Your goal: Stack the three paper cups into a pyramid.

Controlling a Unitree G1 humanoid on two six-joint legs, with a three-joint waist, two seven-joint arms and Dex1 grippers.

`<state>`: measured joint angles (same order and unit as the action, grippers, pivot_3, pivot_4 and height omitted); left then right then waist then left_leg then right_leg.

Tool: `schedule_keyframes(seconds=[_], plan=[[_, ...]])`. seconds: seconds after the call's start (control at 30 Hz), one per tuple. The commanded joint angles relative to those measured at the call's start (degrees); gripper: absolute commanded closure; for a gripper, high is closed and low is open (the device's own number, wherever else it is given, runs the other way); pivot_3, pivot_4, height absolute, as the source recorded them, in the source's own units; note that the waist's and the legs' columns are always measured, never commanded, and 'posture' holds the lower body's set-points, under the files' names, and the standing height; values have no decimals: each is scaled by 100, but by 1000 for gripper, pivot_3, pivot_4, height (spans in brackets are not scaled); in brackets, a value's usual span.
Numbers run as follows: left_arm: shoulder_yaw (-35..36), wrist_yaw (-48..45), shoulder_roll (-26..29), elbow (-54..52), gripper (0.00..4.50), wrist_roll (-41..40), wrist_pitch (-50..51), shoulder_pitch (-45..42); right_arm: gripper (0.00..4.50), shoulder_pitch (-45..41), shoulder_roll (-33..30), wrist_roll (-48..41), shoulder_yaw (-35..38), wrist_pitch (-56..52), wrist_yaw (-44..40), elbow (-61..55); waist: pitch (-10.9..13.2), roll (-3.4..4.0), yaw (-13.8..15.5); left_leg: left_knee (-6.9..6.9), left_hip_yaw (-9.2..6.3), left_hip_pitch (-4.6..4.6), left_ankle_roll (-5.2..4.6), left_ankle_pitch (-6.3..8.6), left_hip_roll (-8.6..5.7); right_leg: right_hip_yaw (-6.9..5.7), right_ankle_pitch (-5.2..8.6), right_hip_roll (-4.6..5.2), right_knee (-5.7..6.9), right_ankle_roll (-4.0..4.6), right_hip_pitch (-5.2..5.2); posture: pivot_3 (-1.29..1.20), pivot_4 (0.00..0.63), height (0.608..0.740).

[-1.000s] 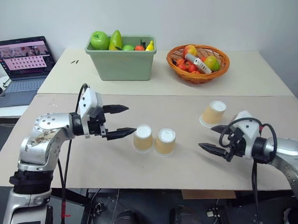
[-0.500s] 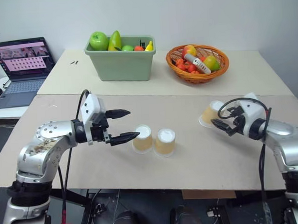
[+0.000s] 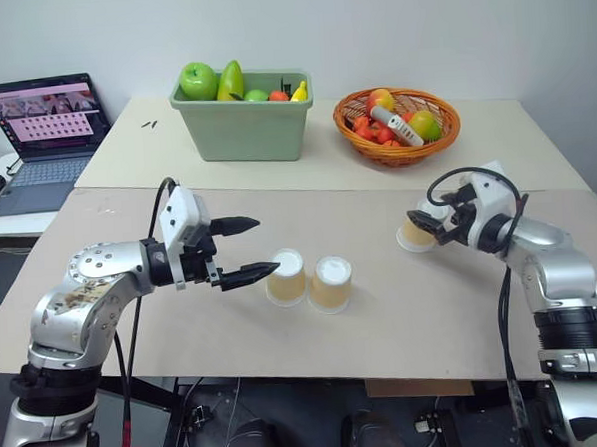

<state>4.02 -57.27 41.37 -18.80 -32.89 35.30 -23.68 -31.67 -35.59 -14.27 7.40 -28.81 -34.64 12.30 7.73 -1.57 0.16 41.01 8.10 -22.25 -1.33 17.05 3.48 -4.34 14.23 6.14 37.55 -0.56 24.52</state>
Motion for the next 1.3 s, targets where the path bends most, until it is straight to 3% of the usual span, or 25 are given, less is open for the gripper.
schedule_keyframes(seconds=[0.03, 0.6, 0.7, 0.8, 1.1, 1.3], plan=[[102, 27, 92, -157, 22, -56, -51, -45, 0, -254, -18, 54, 124, 311, 44, 208, 4, 6, -15, 0, 1, 1, 0, 0, 0, 1, 0, 0, 1, 0, 0, 0, 150, 708], [131, 110, 168, -219, 22, -71, -34, 28, 0, -340, 156, 117, 164, 536, 152, 523, 7, 11, -58, -4, 1, 2, 1, -1, 1, 2, 0, 0, 0, 0, 0, 0, 150, 708], [128, 118, 178, -228, 0, -74, -36, 43, 685, -345, 176, 125, 168, 566, 144, 522, 7, 11, -64, -4, 1, 1, 1, -1, 1, 2, 0, 1, 0, 0, 0, 0, 150, 708], [126, 122, 183, -231, 0, -82, -38, 54, 1733, -370, 216, 95, 158, 560, 122, 479, 7, 12, -70, -4, 1, 2, 1, -1, 1, 2, 0, 1, 0, -1, 0, 0, 150, 708], [108, 138, 175, -269, 0, -91, -33, 126, 1804, -624, 237, -54, 98, 417, -123, 22, 15, 24, -85, -5, 2, 1, 1, -1, 1, 3, 0, 1, 0, -1, 2, 0, 150, 708], [116, 175, 179, -290, 0, -122, -13, 185, 1804, -1960, -66, -793, -419, -771, -1498, -773, 33, 53, -126, -10, 10, -5, 4, -2, 3, 19, 0, 0, 12, 0, 27, 0, 150, 708]])
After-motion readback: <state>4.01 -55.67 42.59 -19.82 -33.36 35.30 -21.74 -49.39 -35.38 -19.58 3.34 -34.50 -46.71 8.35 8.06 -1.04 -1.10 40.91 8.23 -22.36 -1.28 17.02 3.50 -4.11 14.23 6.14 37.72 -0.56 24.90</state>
